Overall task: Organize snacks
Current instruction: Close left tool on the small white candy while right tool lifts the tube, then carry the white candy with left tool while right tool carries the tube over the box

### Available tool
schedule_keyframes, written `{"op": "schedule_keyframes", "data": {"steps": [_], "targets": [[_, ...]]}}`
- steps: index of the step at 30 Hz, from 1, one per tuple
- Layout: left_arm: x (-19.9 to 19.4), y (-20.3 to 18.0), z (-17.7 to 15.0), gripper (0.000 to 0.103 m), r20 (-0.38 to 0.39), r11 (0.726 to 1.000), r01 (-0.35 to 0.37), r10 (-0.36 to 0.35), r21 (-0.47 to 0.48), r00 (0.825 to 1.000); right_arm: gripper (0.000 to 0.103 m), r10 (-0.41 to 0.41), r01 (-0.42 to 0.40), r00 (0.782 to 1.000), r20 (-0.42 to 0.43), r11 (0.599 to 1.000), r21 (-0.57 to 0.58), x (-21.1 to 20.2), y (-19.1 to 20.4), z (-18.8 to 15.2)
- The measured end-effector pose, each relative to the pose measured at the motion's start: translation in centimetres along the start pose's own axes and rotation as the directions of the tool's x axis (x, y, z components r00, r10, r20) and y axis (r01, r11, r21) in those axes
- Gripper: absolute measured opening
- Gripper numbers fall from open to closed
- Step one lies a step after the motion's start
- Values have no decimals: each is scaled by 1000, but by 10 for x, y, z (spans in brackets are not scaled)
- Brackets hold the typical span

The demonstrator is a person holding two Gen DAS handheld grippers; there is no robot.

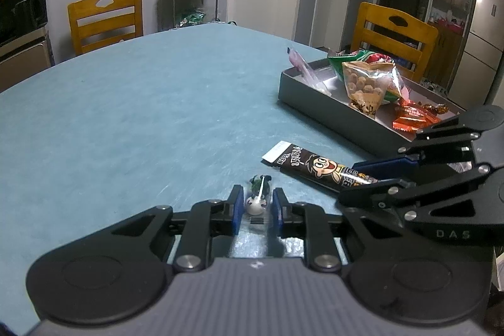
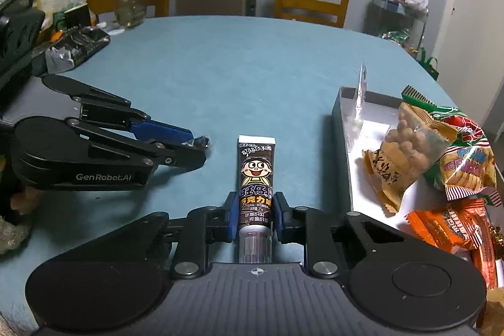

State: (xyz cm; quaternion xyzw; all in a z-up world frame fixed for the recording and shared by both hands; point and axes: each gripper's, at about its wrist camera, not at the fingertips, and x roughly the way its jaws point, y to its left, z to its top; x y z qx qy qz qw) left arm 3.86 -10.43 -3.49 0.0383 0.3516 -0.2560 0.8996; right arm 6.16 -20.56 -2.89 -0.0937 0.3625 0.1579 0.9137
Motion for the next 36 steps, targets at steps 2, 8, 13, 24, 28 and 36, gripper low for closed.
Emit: {"op": "schedule_keyframes", "data": {"steps": [2,8,13,24,28,36], "targets": [[-1,0,0,17,0,1000,-4,4,0,1000,24,0,0,1000,6,1000,0,-1,1,0],[-1,-3,0,17,-1,1000,-18,18,-3,1000,24,2,-2,1000,27,1000,14,-2,1,-3],[0,-6,0,17,0,1000,-25,25,2,1000,24,-2,0,998,64,1000,24,-12,-3,-3],[1,-7,0,16,2,1000,-29,29,8,1000,24,-15,16,990,143,1000,-2,-31,-3,9],[1,-7,0,16,2,1000,-29,29,9,1000,24,-16,19,985,173,1000,-17,-38,-1,10],[1,-7,0,16,3,1000,-28,28,9,1000,24,-28,36,973,228,999,-29,-46,-2,12]]}}
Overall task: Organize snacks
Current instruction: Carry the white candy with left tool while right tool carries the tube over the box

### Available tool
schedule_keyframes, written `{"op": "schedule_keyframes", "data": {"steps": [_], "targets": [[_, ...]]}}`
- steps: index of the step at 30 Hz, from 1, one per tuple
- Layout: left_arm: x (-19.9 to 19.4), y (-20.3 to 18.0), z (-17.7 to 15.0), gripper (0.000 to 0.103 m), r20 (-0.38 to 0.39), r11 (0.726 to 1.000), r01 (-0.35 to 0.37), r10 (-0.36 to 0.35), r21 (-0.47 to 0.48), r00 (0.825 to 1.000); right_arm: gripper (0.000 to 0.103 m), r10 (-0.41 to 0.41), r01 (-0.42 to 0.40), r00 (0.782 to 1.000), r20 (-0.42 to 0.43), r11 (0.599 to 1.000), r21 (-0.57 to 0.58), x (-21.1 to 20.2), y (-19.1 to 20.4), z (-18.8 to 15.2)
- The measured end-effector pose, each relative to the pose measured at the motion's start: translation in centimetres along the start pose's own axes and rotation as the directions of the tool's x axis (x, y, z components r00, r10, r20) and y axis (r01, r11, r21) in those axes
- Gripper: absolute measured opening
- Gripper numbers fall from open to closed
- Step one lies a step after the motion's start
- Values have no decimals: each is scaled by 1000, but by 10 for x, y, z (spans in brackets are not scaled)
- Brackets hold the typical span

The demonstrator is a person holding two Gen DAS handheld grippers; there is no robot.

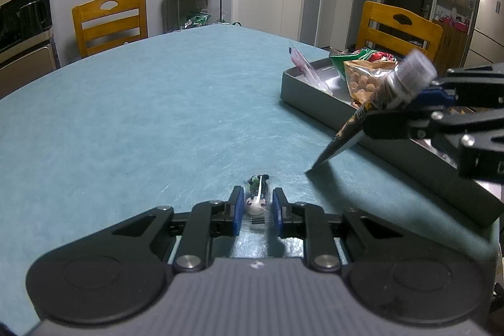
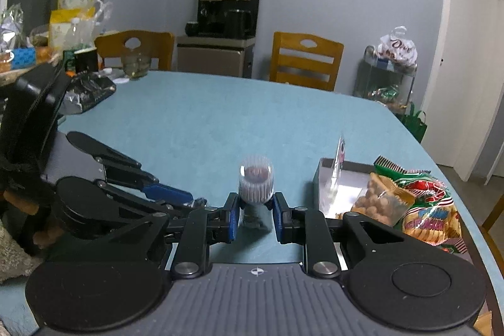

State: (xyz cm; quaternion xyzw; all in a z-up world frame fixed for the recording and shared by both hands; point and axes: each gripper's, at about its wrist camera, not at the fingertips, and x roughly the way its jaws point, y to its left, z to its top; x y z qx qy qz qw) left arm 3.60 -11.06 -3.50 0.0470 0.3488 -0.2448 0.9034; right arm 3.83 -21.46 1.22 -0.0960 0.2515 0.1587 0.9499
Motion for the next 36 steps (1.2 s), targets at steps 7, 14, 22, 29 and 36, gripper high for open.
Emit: {"op": "schedule_keyframes", "data": {"steps": [7,14,22,29,36], "targets": [[0,0,0,16,1,1000,0,0,0,1000,23,-3,3,1000,28,1000,6,-5,-3,2],[0,0,0,17,2,1000,0,0,0,1000,23,2,-2,999,49,1000,1,-10,-2,4],[0,-1,-1,17,14,1000,1,-1,2,1000,23,-2,2,997,75,1000,4,-17,-2,6],[0,-8,-1,11,10,999,-5,5,39,1000,23,0,-1,996,92,1000,12,-23,-6,9],[-5,-16,5,9,37,998,-19,17,53,999,23,8,-11,994,105,1000,21,-28,-10,9]]}}
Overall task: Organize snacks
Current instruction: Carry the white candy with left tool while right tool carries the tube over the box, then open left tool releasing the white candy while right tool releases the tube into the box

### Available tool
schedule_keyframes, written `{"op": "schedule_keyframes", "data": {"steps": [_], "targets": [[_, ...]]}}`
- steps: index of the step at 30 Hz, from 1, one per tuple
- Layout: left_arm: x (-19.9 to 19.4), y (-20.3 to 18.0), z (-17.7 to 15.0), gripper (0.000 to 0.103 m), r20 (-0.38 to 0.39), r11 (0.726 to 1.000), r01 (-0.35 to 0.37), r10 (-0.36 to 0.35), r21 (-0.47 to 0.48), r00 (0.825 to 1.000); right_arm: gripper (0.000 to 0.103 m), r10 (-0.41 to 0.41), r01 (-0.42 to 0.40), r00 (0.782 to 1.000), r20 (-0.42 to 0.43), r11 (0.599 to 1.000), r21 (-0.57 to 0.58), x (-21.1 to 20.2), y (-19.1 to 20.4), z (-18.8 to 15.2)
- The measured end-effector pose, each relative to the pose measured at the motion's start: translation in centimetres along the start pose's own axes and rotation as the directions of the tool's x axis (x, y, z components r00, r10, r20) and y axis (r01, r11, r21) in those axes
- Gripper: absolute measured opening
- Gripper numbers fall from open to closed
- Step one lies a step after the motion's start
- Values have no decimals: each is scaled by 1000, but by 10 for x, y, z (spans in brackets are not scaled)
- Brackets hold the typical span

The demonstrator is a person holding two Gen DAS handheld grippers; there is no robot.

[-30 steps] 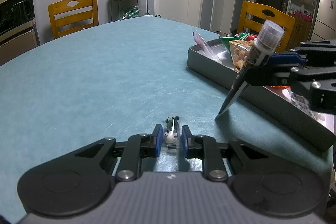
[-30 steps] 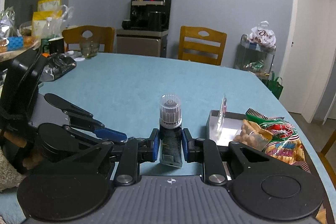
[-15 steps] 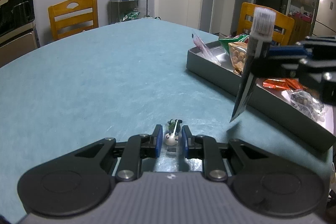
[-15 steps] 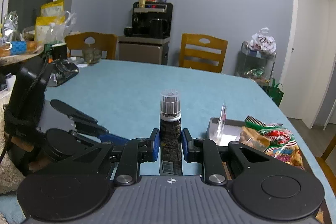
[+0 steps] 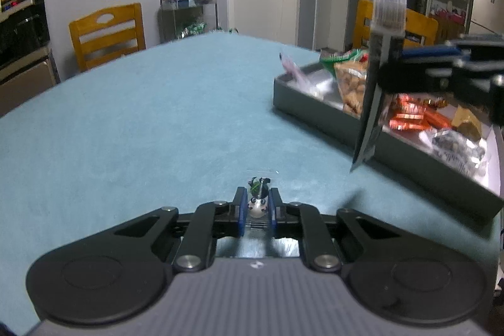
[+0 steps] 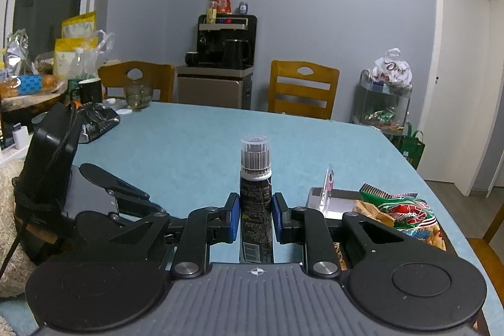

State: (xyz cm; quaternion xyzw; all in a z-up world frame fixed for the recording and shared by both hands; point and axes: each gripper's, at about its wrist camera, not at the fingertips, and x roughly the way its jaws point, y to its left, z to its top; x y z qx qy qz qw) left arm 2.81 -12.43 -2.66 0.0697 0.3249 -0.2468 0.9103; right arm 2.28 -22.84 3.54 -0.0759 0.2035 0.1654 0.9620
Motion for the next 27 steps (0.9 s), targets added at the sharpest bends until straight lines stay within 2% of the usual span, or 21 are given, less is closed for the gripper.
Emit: {"op": "schedule_keyframes", "data": {"steps": [4,7,19,20,22,27], "targets": [[-15,-3,15,9,56,1000,9,-8,-18,998,23,-3,3,1000,11,1000,7,-5,-4,0],[-22,-7,29,9,83,998,43,-40,-37,996,23,-3,3,1000,18,1000,15,-10,-7,0],[-22,-56,68,9,113,993,108,-113,53,987,21,-54,51,997,61,997,51,-41,-31,0],[-21,-60,70,9,112,992,115,-121,59,986,20,-63,60,996,61,997,54,-43,-34,-2],[-17,-71,76,9,107,988,134,-142,74,984,3,-75,72,996,50,996,59,-48,-40,-4],[-7,-95,81,10,91,982,158,-168,107,982,3,-127,127,992,-6,986,106,-49,-59,-20]]}}
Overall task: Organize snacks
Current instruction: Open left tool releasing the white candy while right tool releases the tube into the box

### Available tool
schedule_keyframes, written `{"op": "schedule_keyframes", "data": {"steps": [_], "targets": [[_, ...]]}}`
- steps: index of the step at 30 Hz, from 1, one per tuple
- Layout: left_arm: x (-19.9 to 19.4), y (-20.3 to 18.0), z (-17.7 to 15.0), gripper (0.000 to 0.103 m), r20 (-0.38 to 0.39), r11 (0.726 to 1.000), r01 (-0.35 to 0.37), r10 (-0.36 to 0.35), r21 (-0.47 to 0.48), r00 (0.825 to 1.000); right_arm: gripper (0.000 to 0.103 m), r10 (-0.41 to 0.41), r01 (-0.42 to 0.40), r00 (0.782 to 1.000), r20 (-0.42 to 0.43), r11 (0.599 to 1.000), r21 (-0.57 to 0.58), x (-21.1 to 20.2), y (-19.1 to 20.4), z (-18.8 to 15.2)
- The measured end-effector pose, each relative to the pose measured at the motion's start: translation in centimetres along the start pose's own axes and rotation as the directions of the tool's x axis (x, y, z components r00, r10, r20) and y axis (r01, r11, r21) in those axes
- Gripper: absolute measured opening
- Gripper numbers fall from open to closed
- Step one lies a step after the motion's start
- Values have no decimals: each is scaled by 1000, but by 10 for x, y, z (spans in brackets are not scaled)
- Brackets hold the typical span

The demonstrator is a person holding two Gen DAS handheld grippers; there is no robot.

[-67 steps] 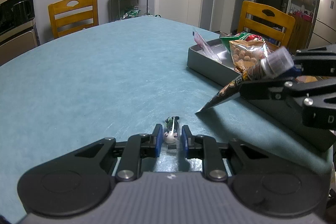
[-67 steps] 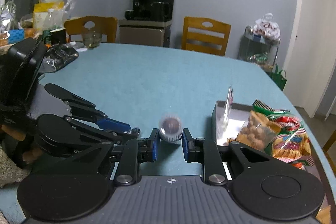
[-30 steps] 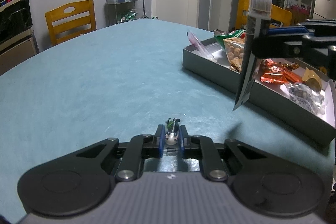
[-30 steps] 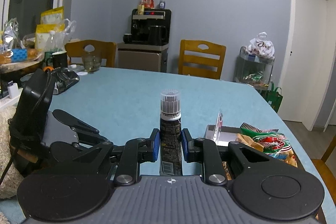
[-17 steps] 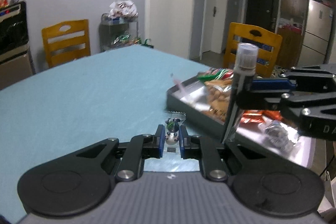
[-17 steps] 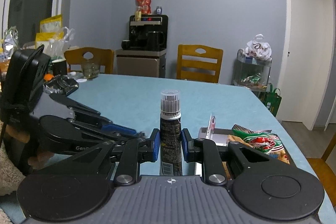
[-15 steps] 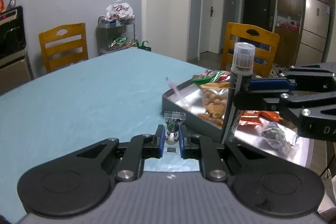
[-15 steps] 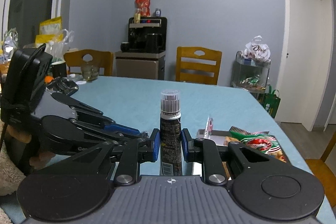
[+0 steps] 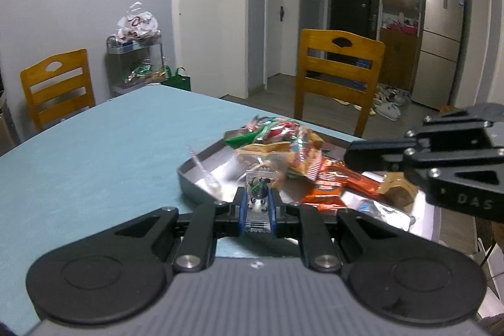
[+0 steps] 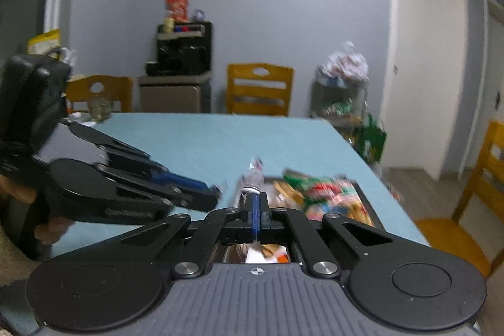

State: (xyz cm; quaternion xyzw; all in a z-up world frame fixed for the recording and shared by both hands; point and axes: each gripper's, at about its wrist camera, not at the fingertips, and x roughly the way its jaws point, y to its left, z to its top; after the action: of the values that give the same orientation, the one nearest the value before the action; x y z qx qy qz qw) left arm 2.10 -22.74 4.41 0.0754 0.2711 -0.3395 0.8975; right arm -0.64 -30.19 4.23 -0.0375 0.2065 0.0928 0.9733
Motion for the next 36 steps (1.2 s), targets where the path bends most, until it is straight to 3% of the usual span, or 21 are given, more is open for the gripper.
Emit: {"op": "schedule_keyframes", "data": {"steps": [20,32,36], "targets": [[27,-19,0,10,-77,999,23,-21,25,997,3,3,0,998,-68,999,40,11,-23,-17],[59,-55,10,10,-135,991,116,-106,70,985,4,-37,48,995,-90,992,117,2,-62,-35],[72,-66,8,10,-175,988,121,-103,94,979,5,-40,53,995,-94,989,139,0,-71,-41]]}}
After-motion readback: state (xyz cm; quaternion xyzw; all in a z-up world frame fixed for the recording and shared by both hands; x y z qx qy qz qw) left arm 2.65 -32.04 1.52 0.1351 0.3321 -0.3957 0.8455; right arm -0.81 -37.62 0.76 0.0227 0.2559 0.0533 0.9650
